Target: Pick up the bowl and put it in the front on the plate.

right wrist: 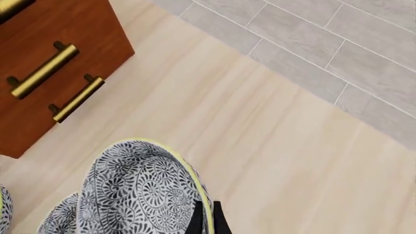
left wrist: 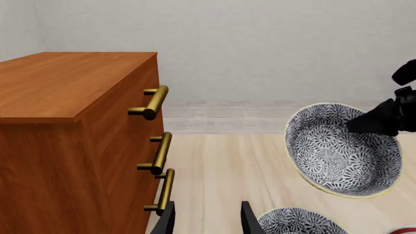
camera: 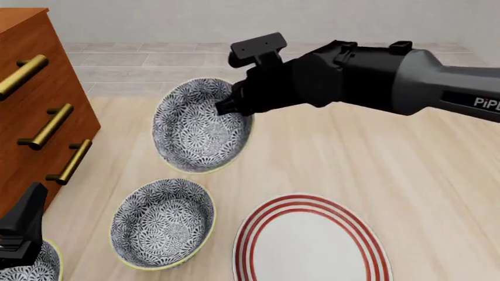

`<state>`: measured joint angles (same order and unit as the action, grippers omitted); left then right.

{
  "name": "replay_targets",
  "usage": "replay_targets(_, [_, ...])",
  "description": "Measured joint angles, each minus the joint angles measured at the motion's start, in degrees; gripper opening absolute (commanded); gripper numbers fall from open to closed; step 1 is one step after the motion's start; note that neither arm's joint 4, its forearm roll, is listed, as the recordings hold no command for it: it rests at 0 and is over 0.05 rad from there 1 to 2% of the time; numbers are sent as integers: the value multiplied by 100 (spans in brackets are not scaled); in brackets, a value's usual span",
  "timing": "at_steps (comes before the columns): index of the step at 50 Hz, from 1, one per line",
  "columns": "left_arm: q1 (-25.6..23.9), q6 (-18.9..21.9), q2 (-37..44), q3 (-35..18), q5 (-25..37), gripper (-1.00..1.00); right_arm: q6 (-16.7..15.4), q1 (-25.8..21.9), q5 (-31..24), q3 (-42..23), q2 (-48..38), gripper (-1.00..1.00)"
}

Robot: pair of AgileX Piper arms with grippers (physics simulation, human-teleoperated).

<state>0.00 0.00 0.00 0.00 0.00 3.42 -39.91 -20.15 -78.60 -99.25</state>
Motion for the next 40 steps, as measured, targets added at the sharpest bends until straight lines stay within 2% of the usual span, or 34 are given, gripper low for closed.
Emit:
replay_targets(21, [0, 0, 0, 0, 0, 100, 168, -60, 246, 824, 390, -100])
replay_targets(40, [0, 0, 0, 0, 0, 100, 269, -61, 242, 1312, 773, -100])
